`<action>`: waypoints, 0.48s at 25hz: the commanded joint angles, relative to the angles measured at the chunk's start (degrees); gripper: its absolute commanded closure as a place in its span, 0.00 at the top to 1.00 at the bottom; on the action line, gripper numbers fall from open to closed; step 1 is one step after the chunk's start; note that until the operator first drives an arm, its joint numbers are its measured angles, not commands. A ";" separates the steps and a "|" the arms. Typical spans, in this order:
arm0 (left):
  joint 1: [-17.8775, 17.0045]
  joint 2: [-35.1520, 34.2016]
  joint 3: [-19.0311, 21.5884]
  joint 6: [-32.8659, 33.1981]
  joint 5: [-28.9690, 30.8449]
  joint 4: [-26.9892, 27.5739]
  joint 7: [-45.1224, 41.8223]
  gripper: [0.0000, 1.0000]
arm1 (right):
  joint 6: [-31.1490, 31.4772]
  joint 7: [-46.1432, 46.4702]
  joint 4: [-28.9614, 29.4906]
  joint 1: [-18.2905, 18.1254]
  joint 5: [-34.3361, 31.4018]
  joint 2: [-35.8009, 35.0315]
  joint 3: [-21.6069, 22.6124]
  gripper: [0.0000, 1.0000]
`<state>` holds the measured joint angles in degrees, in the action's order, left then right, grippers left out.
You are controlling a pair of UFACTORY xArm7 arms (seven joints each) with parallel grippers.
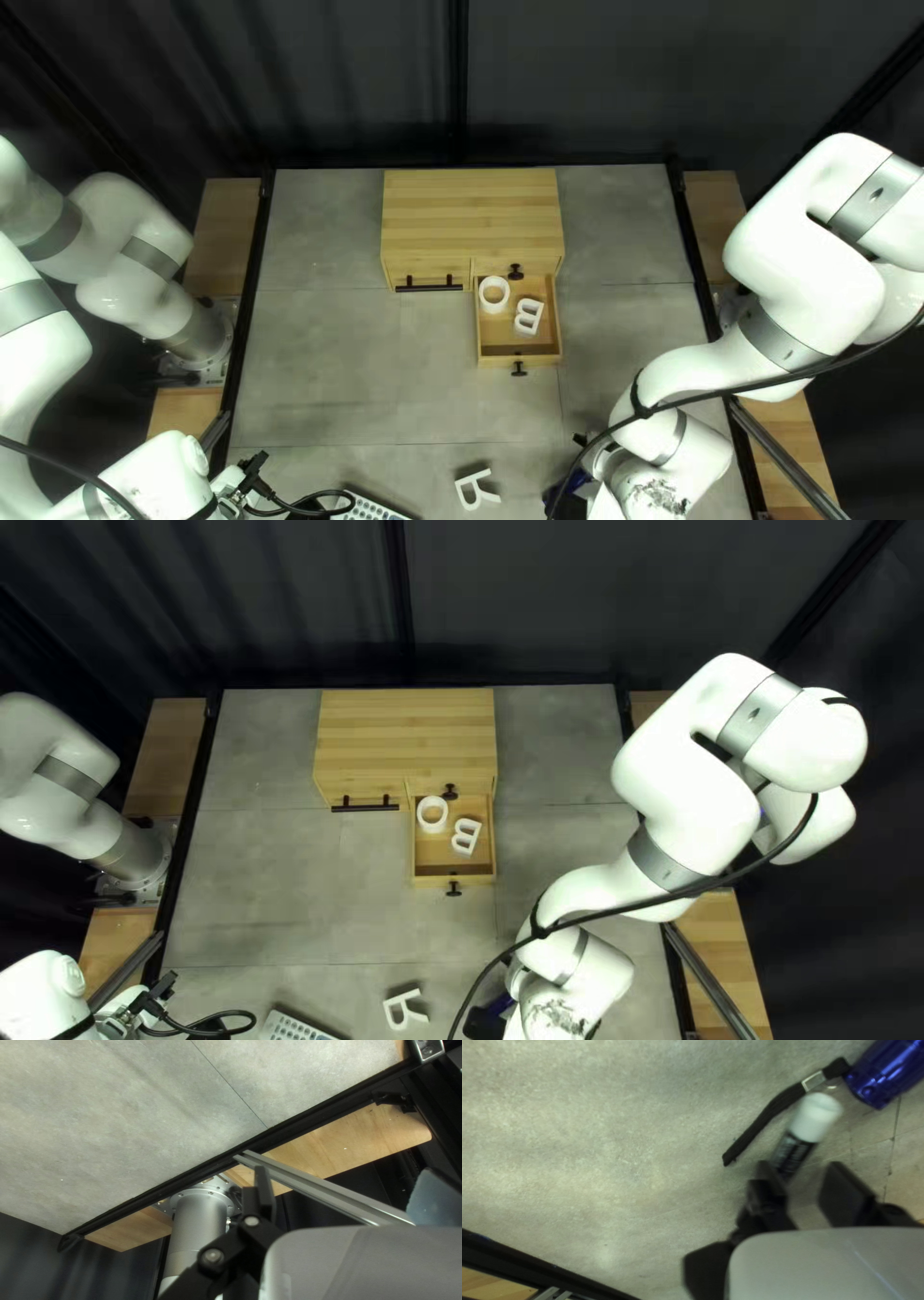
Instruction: Open drawers and place objects into drawer and close
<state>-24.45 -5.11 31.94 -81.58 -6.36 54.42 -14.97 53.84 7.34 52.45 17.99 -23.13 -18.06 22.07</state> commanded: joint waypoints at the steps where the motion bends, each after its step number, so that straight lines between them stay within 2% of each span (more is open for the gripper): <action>1: 0.00 0.00 0.00 0.00 0.00 0.00 0.00 1.00 | 0.78 1.08 -0.59 -0.37 0.81 1.85 0.34 0.61; 4: 0.00 0.00 0.00 0.00 0.00 0.00 0.00 1.00 | 1.85 1.84 -0.35 -0.51 1.10 2.67 0.42 0.70; 6: 0.00 0.00 0.00 0.00 0.00 0.00 0.00 1.00 | 1.44 1.66 -0.47 -0.44 0.80 2.32 0.34 0.71; 12: 0.00 0.00 0.00 0.00 0.00 0.00 0.00 1.00 | -0.99 0.85 -1.64 -0.46 0.11 1.82 0.14 0.61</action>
<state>-24.45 -5.11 31.94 -81.58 -6.36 54.42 -14.97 53.67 8.49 51.28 17.56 -22.79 -16.24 22.29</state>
